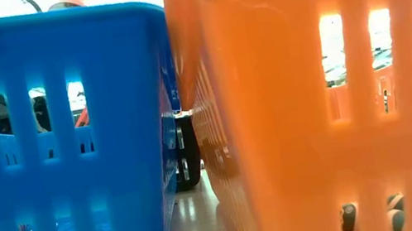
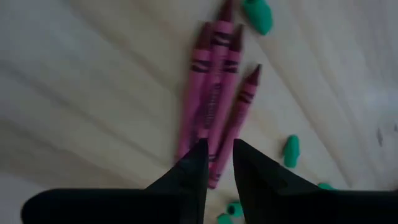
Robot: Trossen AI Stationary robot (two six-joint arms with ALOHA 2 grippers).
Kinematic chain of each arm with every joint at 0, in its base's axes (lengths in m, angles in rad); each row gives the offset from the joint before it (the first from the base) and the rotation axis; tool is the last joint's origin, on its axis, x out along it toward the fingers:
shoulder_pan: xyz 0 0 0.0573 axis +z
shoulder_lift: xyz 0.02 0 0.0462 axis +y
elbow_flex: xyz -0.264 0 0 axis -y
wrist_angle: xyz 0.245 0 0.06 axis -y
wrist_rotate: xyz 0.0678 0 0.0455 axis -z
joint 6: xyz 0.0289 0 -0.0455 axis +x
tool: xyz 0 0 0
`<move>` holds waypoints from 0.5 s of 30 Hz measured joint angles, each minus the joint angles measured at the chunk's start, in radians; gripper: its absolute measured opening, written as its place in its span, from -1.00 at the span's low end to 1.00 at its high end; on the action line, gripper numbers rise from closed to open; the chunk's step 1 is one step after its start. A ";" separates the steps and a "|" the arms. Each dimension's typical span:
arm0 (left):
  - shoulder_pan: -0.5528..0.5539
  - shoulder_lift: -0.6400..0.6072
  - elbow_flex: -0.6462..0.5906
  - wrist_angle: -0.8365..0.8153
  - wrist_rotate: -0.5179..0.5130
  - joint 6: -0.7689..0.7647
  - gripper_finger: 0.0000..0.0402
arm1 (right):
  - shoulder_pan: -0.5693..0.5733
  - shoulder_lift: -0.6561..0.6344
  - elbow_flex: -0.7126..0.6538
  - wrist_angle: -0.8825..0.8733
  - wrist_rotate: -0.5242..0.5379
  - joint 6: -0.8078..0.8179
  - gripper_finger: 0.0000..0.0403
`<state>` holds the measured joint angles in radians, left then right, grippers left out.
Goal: Sort crayons
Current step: Put the red crayon into the blue basket
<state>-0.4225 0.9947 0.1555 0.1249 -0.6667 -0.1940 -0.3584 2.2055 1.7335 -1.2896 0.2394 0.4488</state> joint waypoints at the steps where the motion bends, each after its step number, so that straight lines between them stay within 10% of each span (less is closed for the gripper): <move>1: 0.000 0.000 0.000 0.000 -0.002 0.000 -0.08 | -0.010 0.000 -0.008 0.001 0.000 0.000 -0.58; 15: 0.000 0.000 0.000 0.000 -0.002 0.000 -0.08 | -0.060 0.000 -0.092 0.054 -0.003 -0.027 -0.30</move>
<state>-0.4229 0.9947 0.1555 0.1249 -0.6689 -0.1944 -0.4181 2.2054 1.6416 -1.2360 0.2361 0.4219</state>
